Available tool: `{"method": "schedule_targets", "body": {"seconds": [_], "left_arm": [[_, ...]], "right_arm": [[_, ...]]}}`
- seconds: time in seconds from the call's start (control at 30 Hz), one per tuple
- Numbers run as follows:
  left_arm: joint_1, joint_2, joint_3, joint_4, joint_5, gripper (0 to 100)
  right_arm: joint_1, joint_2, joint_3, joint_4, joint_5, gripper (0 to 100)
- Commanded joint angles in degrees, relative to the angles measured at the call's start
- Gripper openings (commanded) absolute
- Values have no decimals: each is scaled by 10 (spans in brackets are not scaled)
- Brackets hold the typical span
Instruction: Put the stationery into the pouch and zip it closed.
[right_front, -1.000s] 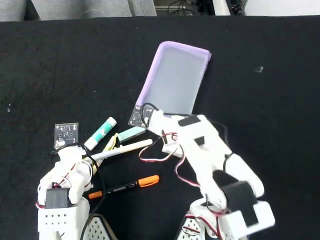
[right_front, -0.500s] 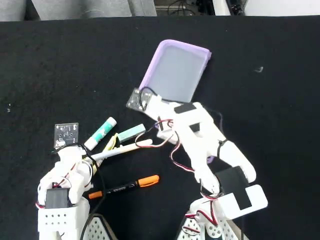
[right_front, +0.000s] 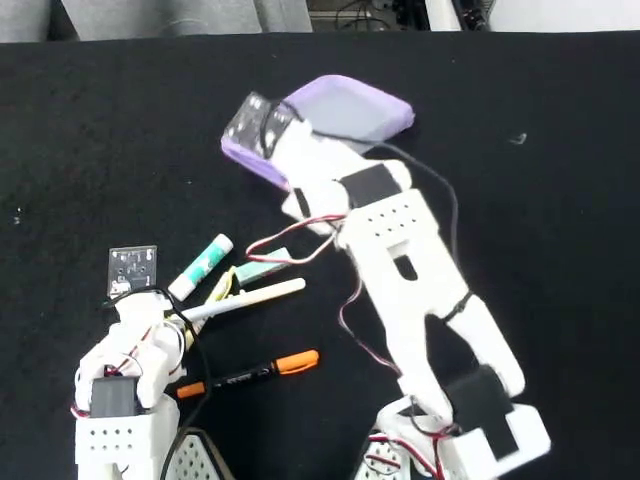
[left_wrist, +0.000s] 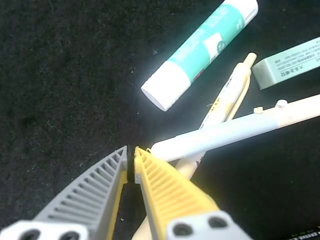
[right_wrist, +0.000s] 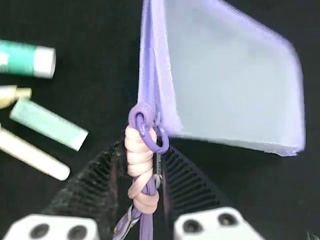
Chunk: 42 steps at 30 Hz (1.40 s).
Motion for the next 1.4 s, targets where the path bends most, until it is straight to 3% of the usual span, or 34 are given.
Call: {"method": "schedule_targets", "body": {"seconds": [0.0, 0.67, 1.07, 1.13, 1.27, 1.37], "left_arm": [[-3, -4, 14, 2, -3, 36], [0, -4, 14, 2, -3, 36], [2, -4, 12, -8, -3, 40], [2, -5, 0, -57, -3, 40], [3, -4, -20, -238, -2, 38], [50, -4, 2, -369, -3, 37]], "right_arm": [[-5, -42, -70, 27, -40, 11], [-7, -51, -83, 102, -41, 11], [-6, -205, -41, 136, -41, 11], [-6, -227, -26, 138, -41, 11], [-6, -276, -5, 139, -41, 11], [-6, -305, 6, 139, -41, 11]]}}
